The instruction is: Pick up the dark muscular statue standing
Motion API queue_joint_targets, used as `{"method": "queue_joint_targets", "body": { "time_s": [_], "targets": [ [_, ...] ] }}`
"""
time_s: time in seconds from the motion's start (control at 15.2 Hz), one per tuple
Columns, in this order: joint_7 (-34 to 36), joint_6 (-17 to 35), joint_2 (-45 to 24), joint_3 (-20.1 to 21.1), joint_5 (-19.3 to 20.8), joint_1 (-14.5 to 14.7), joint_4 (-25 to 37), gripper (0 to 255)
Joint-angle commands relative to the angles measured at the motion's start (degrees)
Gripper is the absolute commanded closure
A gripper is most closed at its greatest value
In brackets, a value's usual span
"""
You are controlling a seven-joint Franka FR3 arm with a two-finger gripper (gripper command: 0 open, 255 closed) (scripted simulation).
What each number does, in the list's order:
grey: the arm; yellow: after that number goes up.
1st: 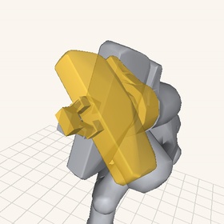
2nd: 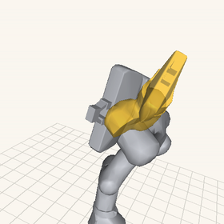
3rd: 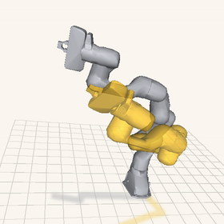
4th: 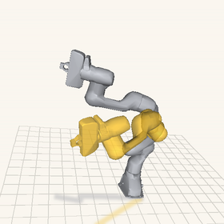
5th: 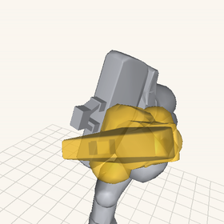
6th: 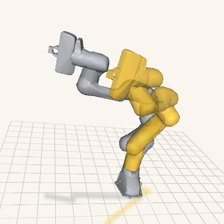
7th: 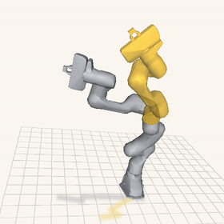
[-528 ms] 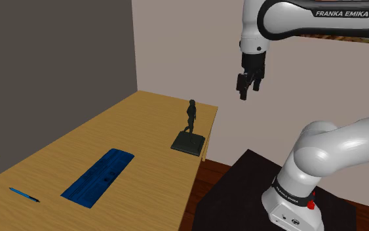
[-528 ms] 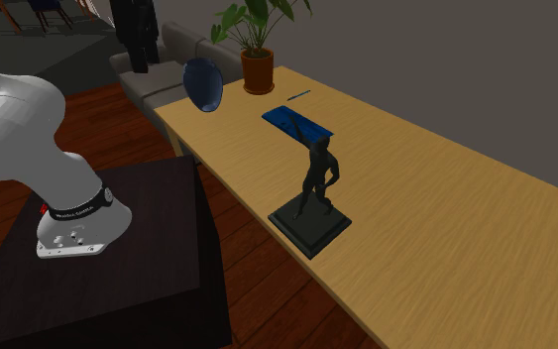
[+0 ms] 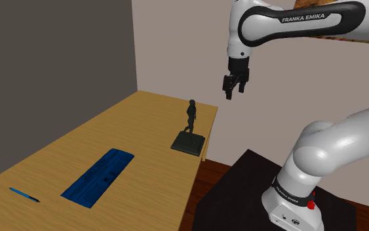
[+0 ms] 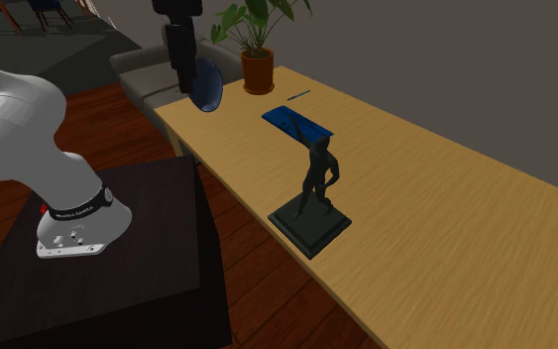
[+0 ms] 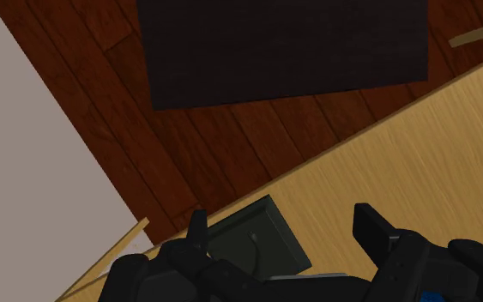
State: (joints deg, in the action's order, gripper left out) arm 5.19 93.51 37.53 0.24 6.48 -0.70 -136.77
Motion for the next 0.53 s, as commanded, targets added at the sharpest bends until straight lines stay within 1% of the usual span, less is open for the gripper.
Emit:
{"method": "queue_joint_targets", "body": {
  "time_s": [0.0, 0.46],
  "targets": [
    [-0.82, 3.81, -4.58, -1.23, -0.33, -0.21, 1.43, 0],
    [-4.77, 13.31, -19.13, -5.07, -3.14, -0.45, 8.13, 0]
  ]
}}
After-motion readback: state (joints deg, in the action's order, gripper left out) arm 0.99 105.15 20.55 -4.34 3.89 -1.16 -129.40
